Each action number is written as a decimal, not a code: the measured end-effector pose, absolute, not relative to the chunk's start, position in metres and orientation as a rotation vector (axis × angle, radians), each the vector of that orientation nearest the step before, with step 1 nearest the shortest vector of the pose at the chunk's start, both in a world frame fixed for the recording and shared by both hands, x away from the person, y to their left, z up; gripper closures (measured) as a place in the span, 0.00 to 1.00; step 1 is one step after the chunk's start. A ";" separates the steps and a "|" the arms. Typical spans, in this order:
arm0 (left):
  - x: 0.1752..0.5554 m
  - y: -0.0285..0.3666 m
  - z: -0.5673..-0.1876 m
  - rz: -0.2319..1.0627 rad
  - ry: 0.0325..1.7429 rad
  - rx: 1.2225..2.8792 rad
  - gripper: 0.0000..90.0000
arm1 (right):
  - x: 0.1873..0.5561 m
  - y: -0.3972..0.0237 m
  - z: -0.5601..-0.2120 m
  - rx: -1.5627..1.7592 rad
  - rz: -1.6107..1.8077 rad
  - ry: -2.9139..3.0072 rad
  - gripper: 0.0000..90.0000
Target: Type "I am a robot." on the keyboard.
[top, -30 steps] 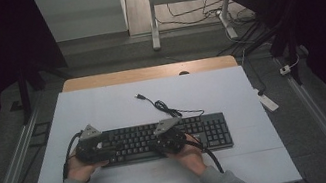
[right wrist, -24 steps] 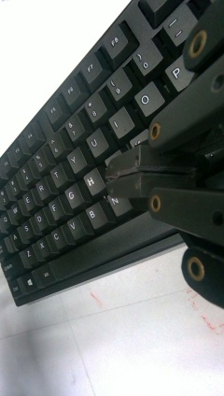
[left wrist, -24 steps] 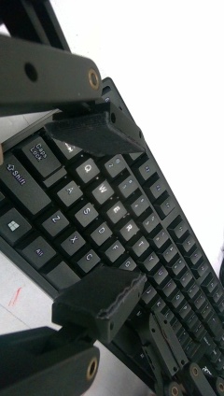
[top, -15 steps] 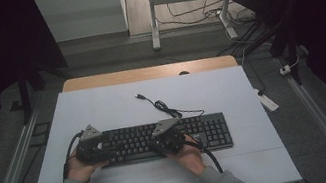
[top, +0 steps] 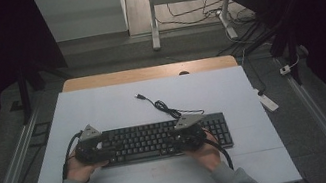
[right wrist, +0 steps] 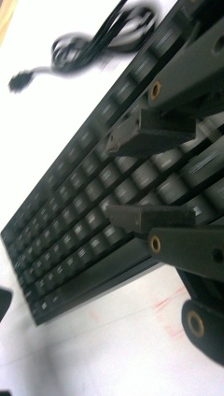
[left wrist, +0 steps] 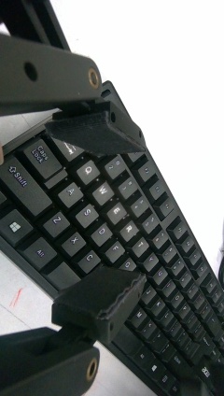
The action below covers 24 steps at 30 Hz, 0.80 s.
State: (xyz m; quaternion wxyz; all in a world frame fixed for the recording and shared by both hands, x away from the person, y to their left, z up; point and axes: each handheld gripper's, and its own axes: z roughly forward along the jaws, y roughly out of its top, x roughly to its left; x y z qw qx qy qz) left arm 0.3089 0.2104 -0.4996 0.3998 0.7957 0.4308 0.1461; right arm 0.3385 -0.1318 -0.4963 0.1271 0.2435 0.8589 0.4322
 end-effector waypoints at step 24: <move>0.309 0.211 -0.501 0.375 1.094 2.023 0.36 | 0.323 -0.222 -0.495 0.855 1.227 2.396 0.65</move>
